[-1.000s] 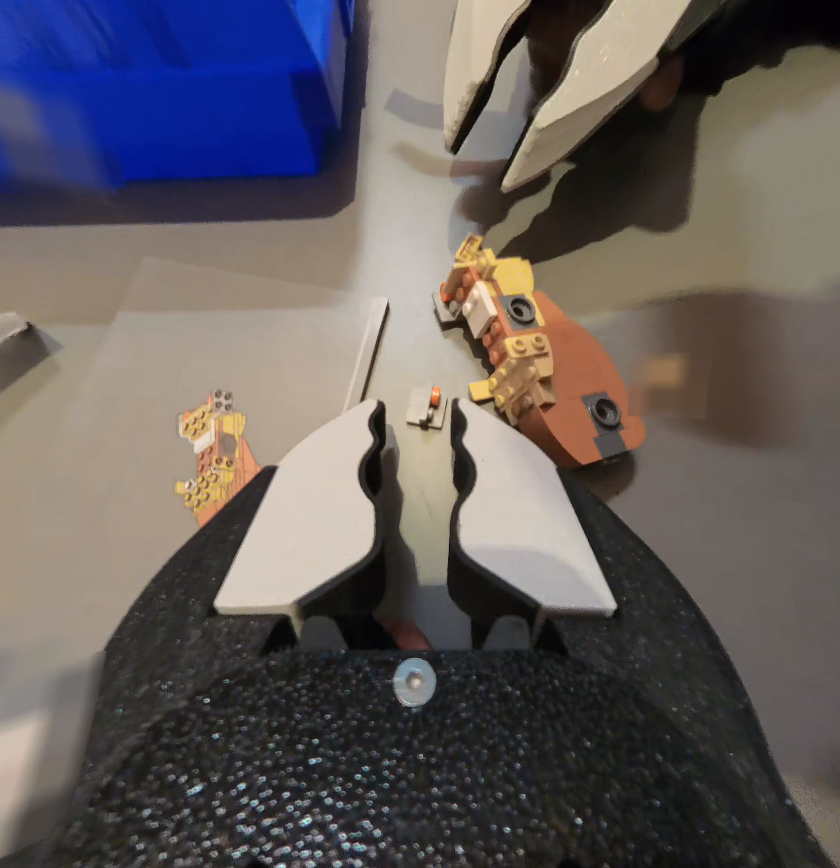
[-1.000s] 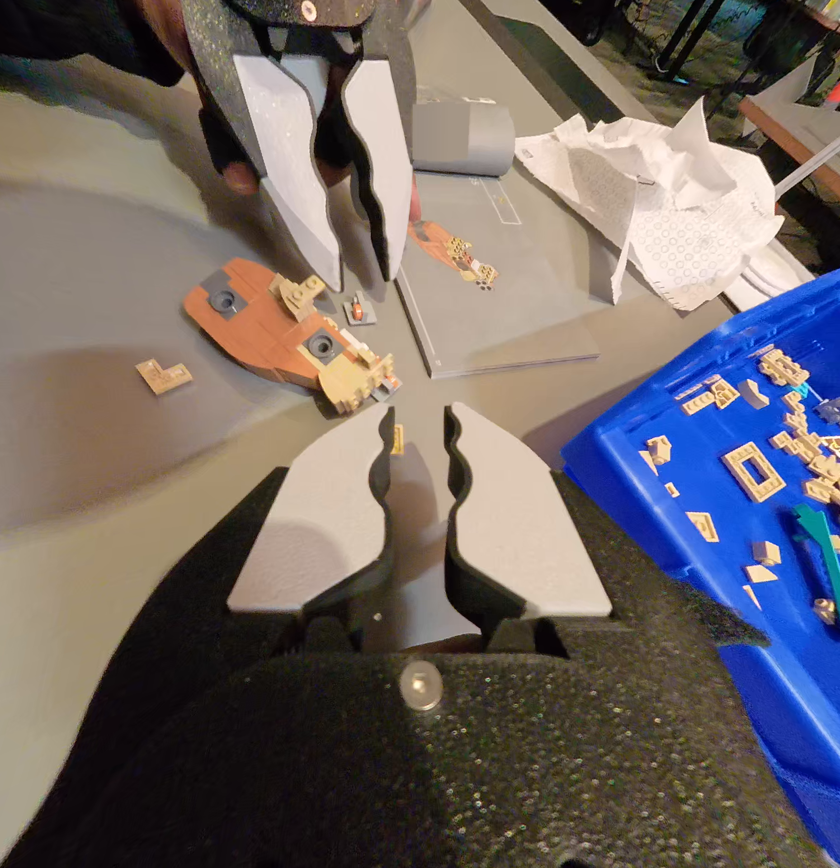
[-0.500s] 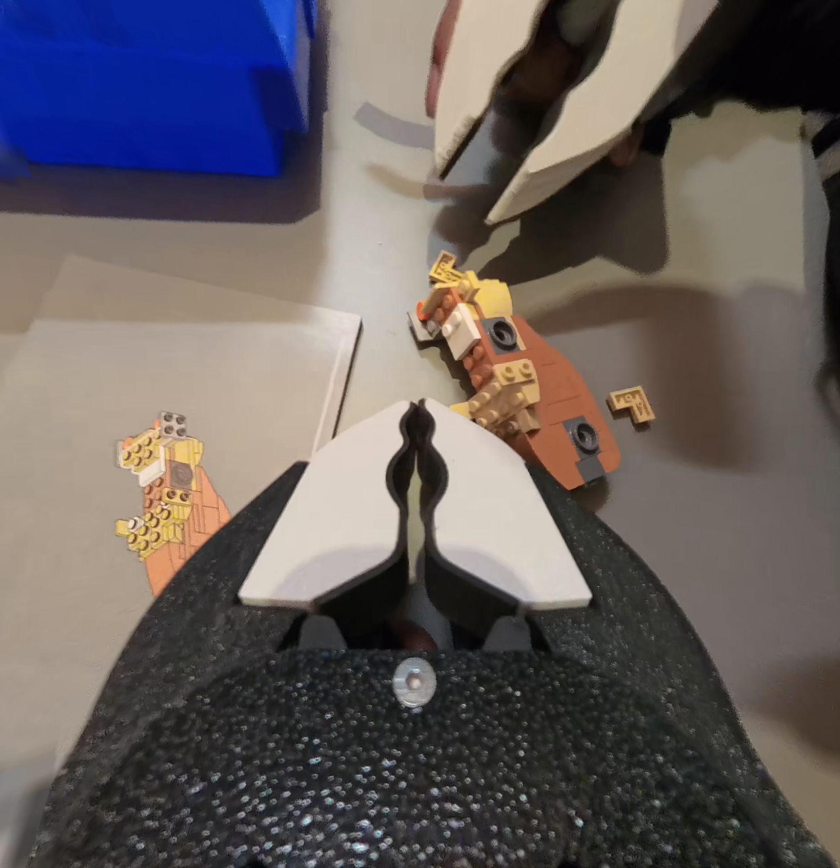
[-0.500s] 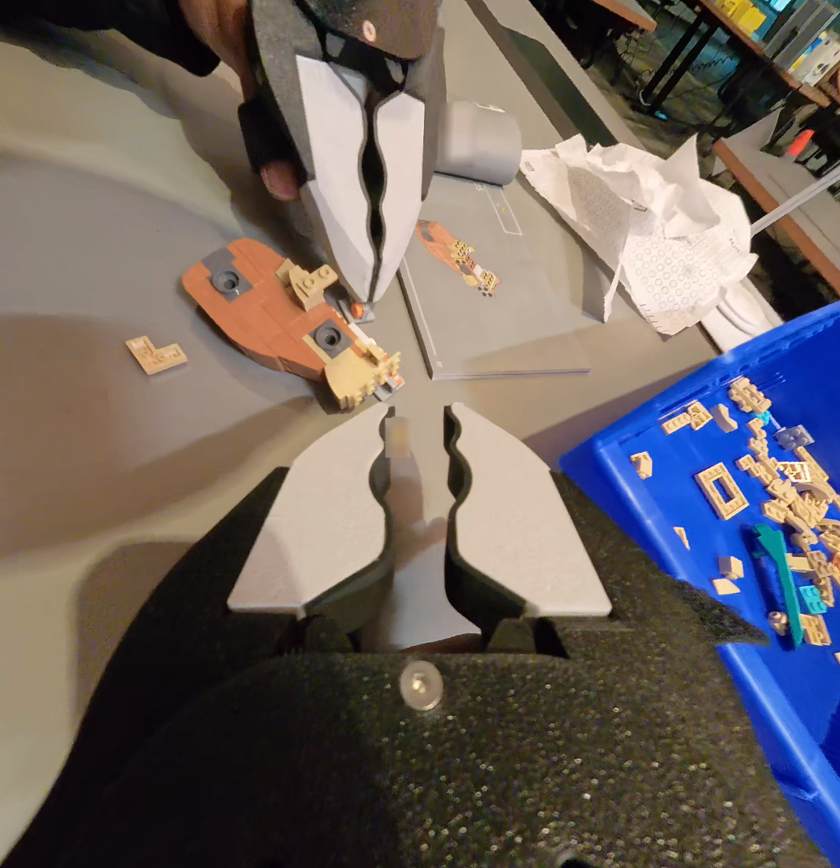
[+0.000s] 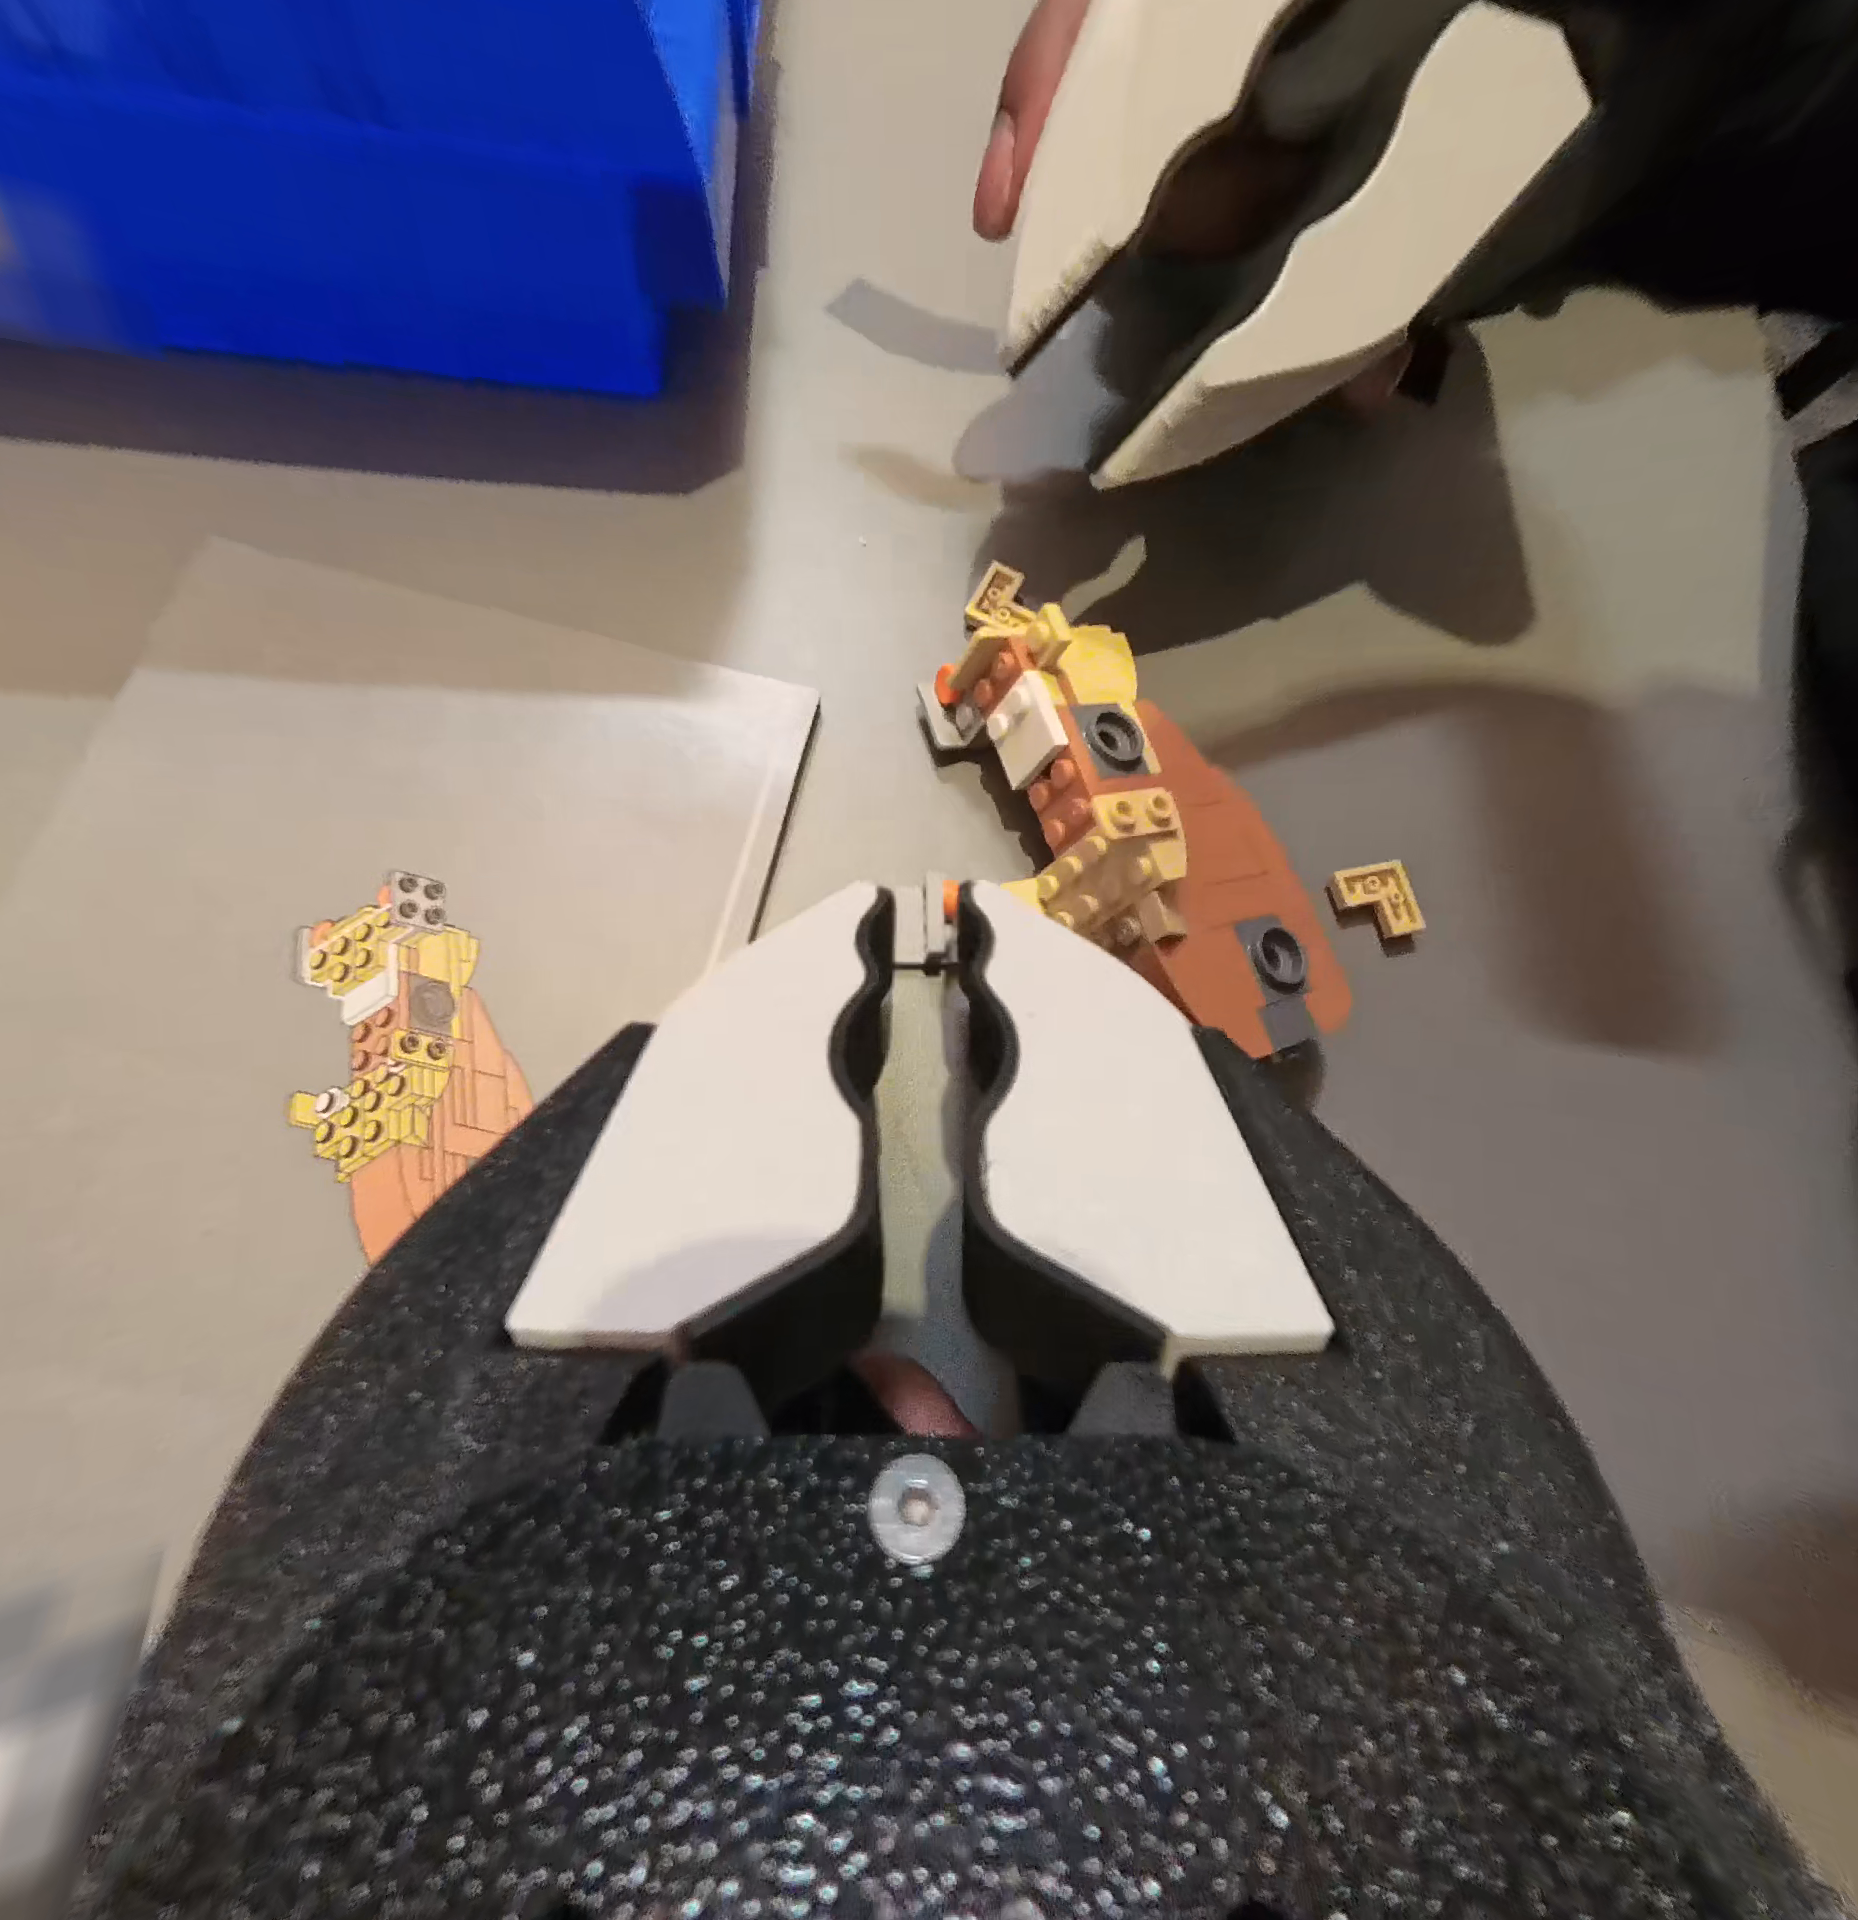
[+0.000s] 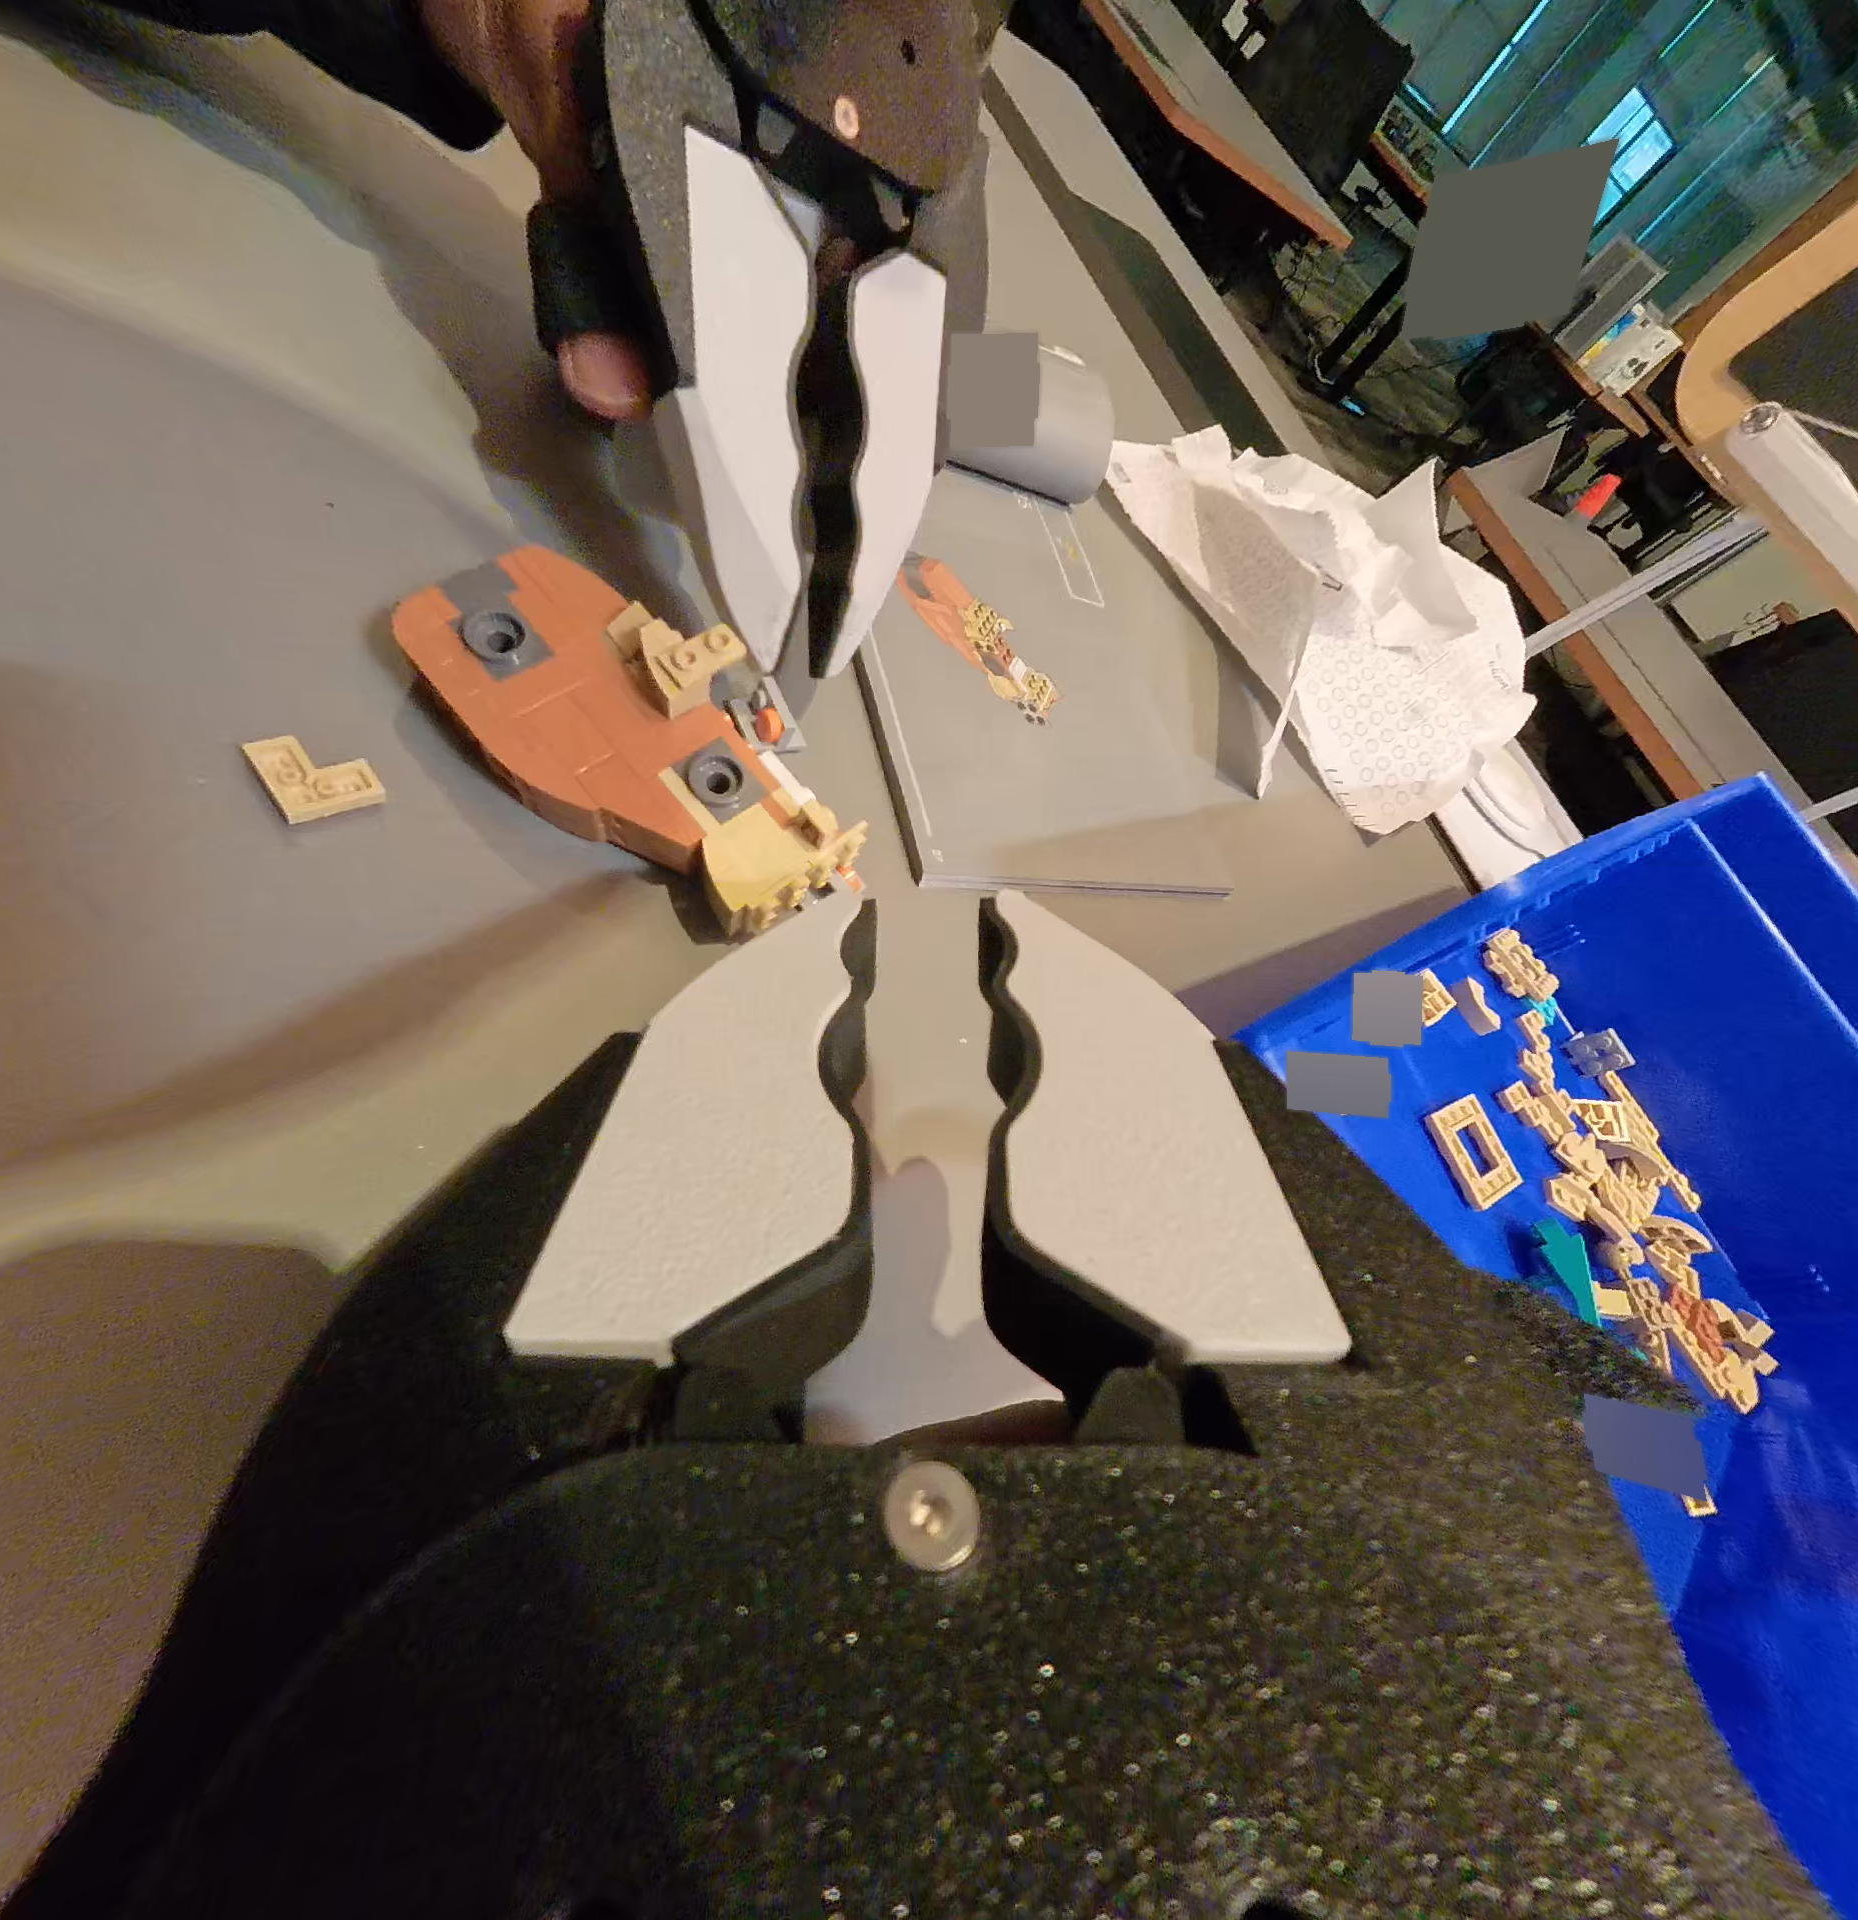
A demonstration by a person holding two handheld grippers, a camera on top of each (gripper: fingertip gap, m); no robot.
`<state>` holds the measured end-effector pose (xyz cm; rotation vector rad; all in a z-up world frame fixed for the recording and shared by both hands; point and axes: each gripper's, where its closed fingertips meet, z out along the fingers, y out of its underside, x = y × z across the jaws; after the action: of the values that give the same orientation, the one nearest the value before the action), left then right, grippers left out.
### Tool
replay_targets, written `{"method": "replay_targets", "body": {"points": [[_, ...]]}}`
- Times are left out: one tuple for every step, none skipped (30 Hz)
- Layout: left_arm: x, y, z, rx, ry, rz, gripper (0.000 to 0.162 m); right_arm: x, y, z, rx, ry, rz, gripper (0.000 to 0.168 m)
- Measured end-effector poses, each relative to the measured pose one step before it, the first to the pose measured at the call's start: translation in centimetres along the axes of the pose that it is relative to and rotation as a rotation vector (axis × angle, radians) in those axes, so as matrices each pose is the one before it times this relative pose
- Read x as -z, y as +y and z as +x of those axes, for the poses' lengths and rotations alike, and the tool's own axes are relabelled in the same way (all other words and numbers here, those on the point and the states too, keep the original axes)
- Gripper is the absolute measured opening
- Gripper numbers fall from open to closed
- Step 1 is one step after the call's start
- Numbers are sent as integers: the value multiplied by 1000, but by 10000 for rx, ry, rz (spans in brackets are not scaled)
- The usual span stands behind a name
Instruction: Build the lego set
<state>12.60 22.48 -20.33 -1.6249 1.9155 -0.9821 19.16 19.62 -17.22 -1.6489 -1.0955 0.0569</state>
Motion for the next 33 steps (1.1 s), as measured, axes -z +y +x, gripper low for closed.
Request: {"method": "replay_targets", "body": {"points": [[-106, 173, 141, -94, 28, -119, 12, 6, 7, -25, 22, 0, -3, 19], [-123, 179, 154, -85, 36, -115, 12, -16, 4, -37, 22, -2, -4, 18], [-133, 173, 78, -75, -3, -111, 12, -8, 14, -35, 20, -4, -8, 18], [-126, 162, -34, -47, -60, -101, 12, -24, 28, -38, 16, -10, -12, 18], [-126, 155, -91, -19, -80, -104, 11, -12, 17, -32, 13, -6, -5, 18], [-108, 171, -55, 1, -44, -111, 6, -16, -16, -38, 13, -6, 9, 18], [-91, 71, 58, 34, 44, -37, 4, -11, -36, -39, 19, -8, 18, 18], [-57, -79, 141, 115, 119, 61, 4, -15, -52, -26, 35, 2, 26, 18], [-80, -83, 87, 221, 112, 64, 4, -1, -70, 1, 62, 24, 38, 18], [-78, -100, 22, 252, 106, 83, 4, 2, -86, 8, 90, 42, 45, 18], [25, -149, -70, 218, 54, 105, 4, 21, -86, 52, 124, 63, 48, 18], [136, -312, -133, 265, 25, 202, 4, 30, -112, 73, 164, 85, 65, 18], [245, -587, 32, 400, 185, 371, 4, 43, -172, 75, 190, 84, 104, 18], [318, -733, 124, 514, 274, 437, 4, 63, -256, 76, 206, 70, 159, 18], [347, -811, 105, 560, 265, 450, 4, 66, -347, 111, 249, 75, 203, 18], [334, -869, 170, 558, 291, 458, 4, 50, -398, 206, 343, 127, 201, 19], [309, -899, 313, 555, 350, 460, 4, 8, -390, 329, 477, 189, 136, 20], [222, -824, 453, 564, 403, 413, 4, -25, -372, 356, 611, 209, 70, 21], [137, -696, 520, 556, 419, 361, 4, -61, -387, 302, 729, 181, 68, 22], [34, -534, 545, 496, 425, 314, 4, -103, -377, 110, 809, 89, 87, 23], [-39, -343, 542, 432, 418, 251, 4, -179, -284, -52, 820, -11, 68, 23], [-105, -191, 443, 374, 351, 188, 4, -258, -195, -154, 747, -72, 18, 24], [-121, -103, 330, 296, 276, 162, 4, -310, -153, -158, 582, -83, 4, 26], [-113, -38, 231, 253, 218, 124, 4, -316, -190, -109, 328, -73, 38, 28], [-76, -32, 160, 193, 177, 126, 4, -289, -166, 25, 14, -12, 52, 31], [-51, -103, 124, 152, 158, 168, 4, -287, -62, 57, -291, -21, 15, 34], [-30, -136, 129, 171, 163, 193, 4, -284, 124, -38, -531, -107, -98, 36], [-56, -127, 152, 175, 181, 188, 4, -274, 269, -13, -693, -106, -219, 41], [-85, -167, 152, 131, 178, 238, 4, -186, 189, 32, -791, -88, -199, 46], [-95, -137, 83, 149, 129, 233, 4, -107, 4, 92, -881, -61, -125, 47], [-133, -61, -11, 165, 80, 178, 4, -29, -123, 226, -929, 19, -85, 48], [-132, -68, 45, 121, 115, 191, 4, 56, -264, 247, -903, 58, -7, 49], [-123, -113, 79, 121, 131, 226, 4, 122, -378, 217, -851, 83, 84, 48]]}}
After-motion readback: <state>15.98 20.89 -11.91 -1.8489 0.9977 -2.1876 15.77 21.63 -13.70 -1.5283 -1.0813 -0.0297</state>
